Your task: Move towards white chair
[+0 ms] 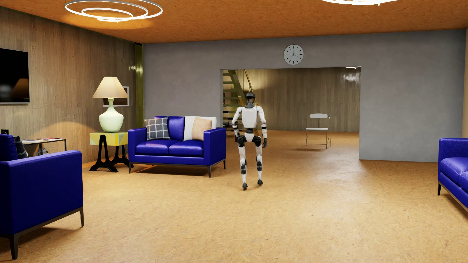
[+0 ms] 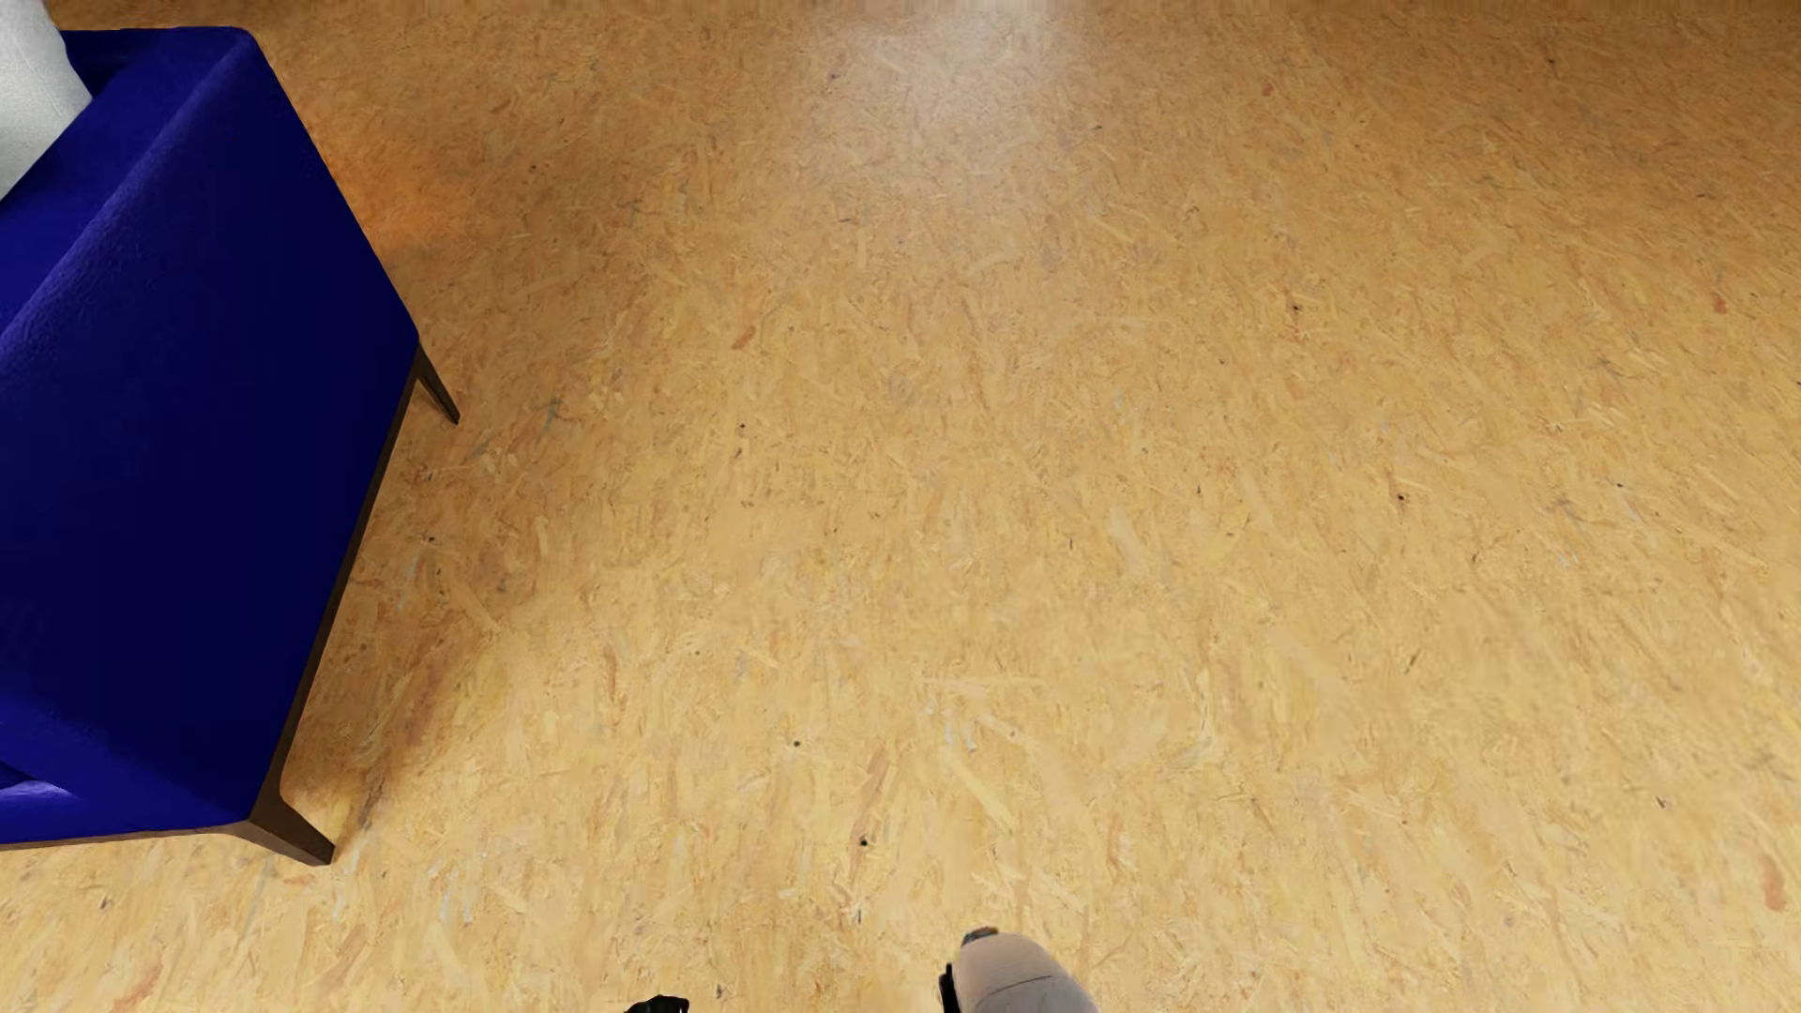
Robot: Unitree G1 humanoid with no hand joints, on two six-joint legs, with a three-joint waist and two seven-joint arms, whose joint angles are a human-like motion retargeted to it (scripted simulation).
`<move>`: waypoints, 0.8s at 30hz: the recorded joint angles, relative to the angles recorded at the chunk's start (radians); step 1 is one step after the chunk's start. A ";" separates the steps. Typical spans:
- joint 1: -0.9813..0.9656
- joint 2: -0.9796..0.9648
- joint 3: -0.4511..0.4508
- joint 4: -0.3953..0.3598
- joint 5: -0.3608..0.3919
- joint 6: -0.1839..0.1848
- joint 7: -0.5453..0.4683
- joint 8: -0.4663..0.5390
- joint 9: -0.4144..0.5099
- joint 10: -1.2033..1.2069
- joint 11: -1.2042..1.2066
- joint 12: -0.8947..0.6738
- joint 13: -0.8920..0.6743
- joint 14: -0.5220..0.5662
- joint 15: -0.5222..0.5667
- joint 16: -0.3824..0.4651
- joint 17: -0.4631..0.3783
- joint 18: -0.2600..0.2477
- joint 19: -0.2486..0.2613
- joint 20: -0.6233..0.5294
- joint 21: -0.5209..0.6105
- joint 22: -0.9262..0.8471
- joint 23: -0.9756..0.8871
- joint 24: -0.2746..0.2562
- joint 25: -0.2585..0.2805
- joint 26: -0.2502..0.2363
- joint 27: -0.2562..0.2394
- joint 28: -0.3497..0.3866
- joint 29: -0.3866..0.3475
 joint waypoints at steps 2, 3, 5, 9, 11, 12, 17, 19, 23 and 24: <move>0.120 -0.043 -0.040 0.019 -0.002 -0.005 0.000 0.000 -0.036 -0.026 -0.323 -0.084 0.047 -0.072 0.031 0.019 0.003 0.000 0.000 0.075 0.006 -0.091 0.008 0.000 0.000 0.000 0.000 0.000 0.000; 0.166 -0.068 -0.067 0.037 -0.015 -0.012 0.000 0.000 -0.050 -0.025 -0.349 -0.105 0.061 -0.071 0.002 0.028 0.000 0.000 0.000 0.108 0.007 -0.127 0.012 0.000 0.000 0.000 0.000 0.000 0.000; 0.216 -0.130 -0.133 0.146 -0.006 0.021 0.000 0.000 -0.051 0.057 -0.160 -0.107 0.070 0.041 0.088 0.019 0.001 0.000 0.000 0.153 0.020 -0.147 0.044 0.000 0.000 0.000 0.000 0.000 0.000; -0.091 0.055 0.018 0.200 0.123 0.063 0.000 0.000 -0.022 0.844 0.018 -0.037 -0.011 0.446 -0.026 -0.022 0.040 0.000 0.000 0.030 0.003 0.020 0.057 0.000 0.000 0.000 0.000 0.000 0.000; -0.300 0.233 0.179 0.138 0.142 0.015 0.000 0.000 -0.015 0.986 -0.090 0.036 -0.069 0.426 -0.018 -0.030 0.059 0.000 0.000 -0.033 -0.049 0.094 -0.060 0.000 0.000 0.000 0.000 0.000 0.000; -0.385 0.341 0.241 0.112 0.142 -0.013 0.000 0.000 -0.009 0.918 -0.157 0.104 -0.095 0.453 -0.018 -0.029 0.066 0.000 0.000 -0.018 -0.058 0.106 -0.133 0.000 0.000 0.000 0.000 0.000 0.000; -0.603 0.720 0.432 0.107 0.099 -0.008 0.000 0.000 -0.027 0.023 -0.323 0.262 -0.250 0.216 -0.125 -0.045 0.035 0.000 0.000 -0.274 -0.184 0.327 -0.439 0.000 0.000 0.000 0.000 0.000 0.000; -0.656 0.785 0.498 0.118 0.059 -0.003 0.000 0.000 -0.031 0.042 -0.289 0.309 -0.281 0.011 -0.159 -0.050 0.026 0.000 0.000 -0.311 -0.229 0.348 -0.463 0.000 0.000 0.000 0.000 0.000 0.000; -0.662 0.738 0.470 -0.008 -0.046 -0.068 0.000 0.000 -0.037 0.246 0.131 0.297 -0.219 0.582 0.378 -0.052 0.092 0.000 0.000 -0.359 -0.217 0.393 -0.208 0.000 0.000 0.000 0.000 0.000 0.000; -0.602 0.620 0.446 -0.034 -0.045 -0.056 0.000 0.000 -0.027 0.253 0.344 0.259 -0.206 0.557 0.366 -0.064 0.083 0.000 0.000 -0.344 -0.166 0.374 -0.126 0.000 0.000 0.000 0.000 0.000 0.000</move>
